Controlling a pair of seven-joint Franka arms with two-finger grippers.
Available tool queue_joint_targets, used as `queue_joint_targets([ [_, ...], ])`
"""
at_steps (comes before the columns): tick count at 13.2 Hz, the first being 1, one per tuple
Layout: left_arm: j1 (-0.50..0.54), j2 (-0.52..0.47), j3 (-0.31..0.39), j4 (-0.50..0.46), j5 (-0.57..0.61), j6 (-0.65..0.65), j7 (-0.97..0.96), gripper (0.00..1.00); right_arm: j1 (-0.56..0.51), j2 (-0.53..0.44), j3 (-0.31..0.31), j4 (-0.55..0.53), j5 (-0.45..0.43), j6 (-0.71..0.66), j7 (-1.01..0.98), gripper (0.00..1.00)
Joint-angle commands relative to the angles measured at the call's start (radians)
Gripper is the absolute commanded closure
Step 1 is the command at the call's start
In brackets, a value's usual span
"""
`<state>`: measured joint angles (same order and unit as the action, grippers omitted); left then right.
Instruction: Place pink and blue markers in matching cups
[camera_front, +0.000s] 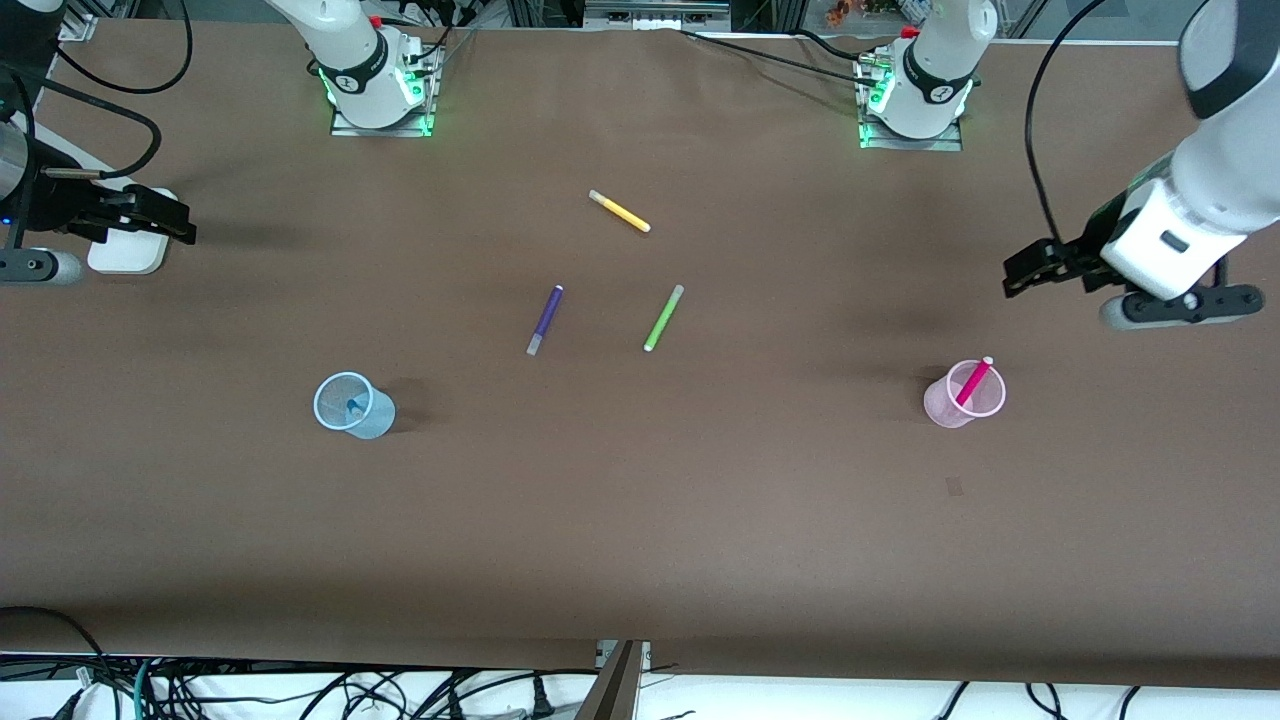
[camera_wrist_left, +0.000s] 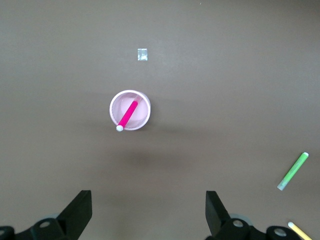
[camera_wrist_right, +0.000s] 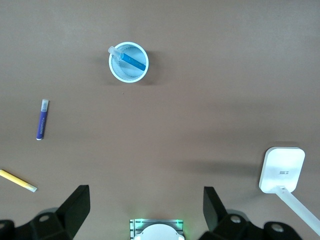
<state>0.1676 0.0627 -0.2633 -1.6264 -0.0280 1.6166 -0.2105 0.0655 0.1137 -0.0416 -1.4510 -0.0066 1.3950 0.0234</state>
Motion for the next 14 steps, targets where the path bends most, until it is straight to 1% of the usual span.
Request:
queue_joint_targets([
  [1,-0.017,0.015,-0.017,0.046,0.032,-0.079,0.003,0.0,-0.004,0.0,0.006,0.004,-0.012,0.004,0.01,0.0],
  [2,-0.034,0.012,-0.033,0.043,0.075,-0.072,0.0,0.0,-0.004,0.0,0.006,0.004,-0.013,0.004,0.007,0.0],
  [3,-0.034,0.011,-0.046,0.046,0.088,-0.067,-0.001,0.0,-0.004,0.0,0.006,0.004,-0.012,0.002,0.007,0.0],
  [9,-0.028,0.008,-0.044,0.051,0.06,-0.07,0.0,0.0,-0.007,0.0,0.006,0.004,-0.012,0.004,0.007,0.0],
  [10,-0.046,0.005,-0.033,0.049,0.06,-0.07,-0.001,0.0,-0.007,0.0,0.006,0.004,-0.012,0.002,0.007,0.0],
  [11,-0.1,0.0,0.007,0.048,0.065,-0.075,-0.001,0.0,-0.007,0.0,0.006,0.004,-0.012,0.004,0.007,0.0],
  [12,-0.199,-0.009,0.123,0.043,0.065,-0.075,0.0,0.0,-0.009,0.0,0.006,0.004,-0.013,0.004,0.007,0.0],
  [13,-0.229,-0.014,0.16,0.039,0.059,-0.07,0.011,0.0,-0.009,0.0,0.006,0.004,-0.012,0.004,0.007,0.0],
  [14,-0.226,-0.033,0.161,0.013,0.059,-0.058,0.013,0.0,-0.009,0.0,0.006,0.004,-0.012,0.004,0.007,0.0],
])
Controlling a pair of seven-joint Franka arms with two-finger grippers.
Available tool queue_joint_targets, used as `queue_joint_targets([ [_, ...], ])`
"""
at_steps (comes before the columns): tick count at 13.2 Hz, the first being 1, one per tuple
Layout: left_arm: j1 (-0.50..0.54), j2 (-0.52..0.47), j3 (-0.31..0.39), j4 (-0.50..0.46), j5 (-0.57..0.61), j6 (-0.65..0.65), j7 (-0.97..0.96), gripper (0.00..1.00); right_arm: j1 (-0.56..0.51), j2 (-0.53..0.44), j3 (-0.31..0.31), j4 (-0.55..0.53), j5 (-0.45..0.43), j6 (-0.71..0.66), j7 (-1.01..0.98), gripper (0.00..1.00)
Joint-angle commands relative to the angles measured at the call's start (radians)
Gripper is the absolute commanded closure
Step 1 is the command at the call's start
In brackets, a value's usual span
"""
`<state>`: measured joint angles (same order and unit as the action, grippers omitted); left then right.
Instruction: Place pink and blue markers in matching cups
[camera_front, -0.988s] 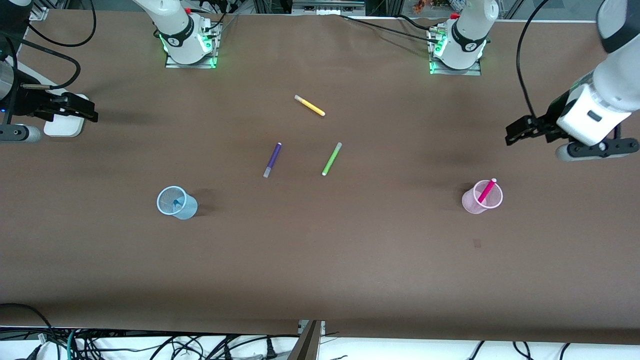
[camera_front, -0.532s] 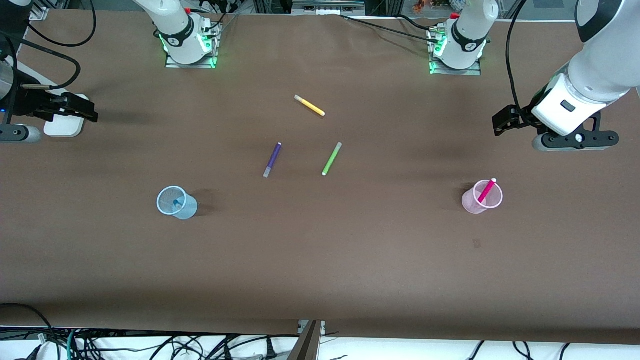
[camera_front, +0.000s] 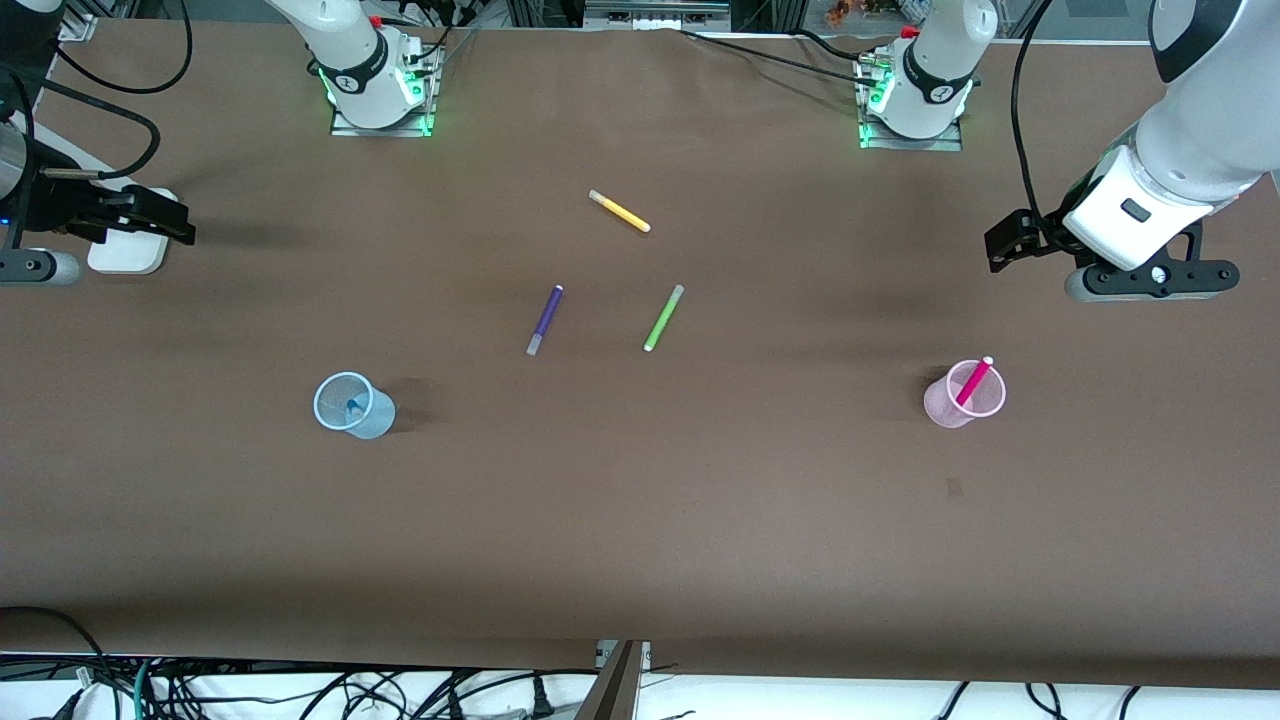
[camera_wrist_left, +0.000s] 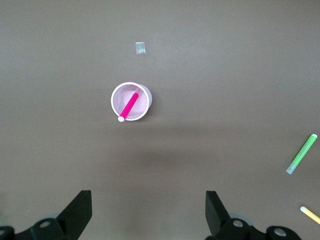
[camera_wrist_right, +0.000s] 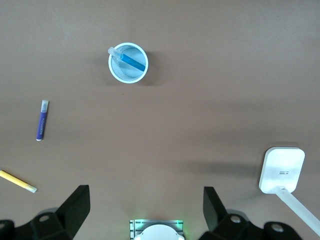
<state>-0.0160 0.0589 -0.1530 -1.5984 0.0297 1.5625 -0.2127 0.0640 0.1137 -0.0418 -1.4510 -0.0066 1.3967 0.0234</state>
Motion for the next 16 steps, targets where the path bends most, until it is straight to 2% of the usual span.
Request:
queue_joint_targets([
  [1,-0.042,-0.083,0.05,-0.079,-0.001,0.04,0.016,0.0,-0.007,0.0,0.005,0.004,-0.012,0.002,0.007,0.0],
  [2,-0.042,-0.12,0.053,-0.137,-0.01,0.071,0.018,0.0,-0.007,0.0,0.007,0.004,-0.012,0.002,0.007,0.0],
  [3,-0.042,-0.119,0.059,-0.143,-0.042,0.07,0.016,0.0,-0.007,0.0,0.007,0.004,-0.012,0.002,0.007,0.0],
  [6,-0.035,-0.088,0.059,-0.12,-0.047,0.064,0.006,0.0,-0.007,0.0,0.007,0.004,-0.012,0.002,0.01,0.0],
  [16,-0.032,-0.088,0.059,-0.12,-0.047,0.059,0.006,0.0,-0.007,0.0,0.007,0.004,-0.013,0.004,0.01,0.0],
])
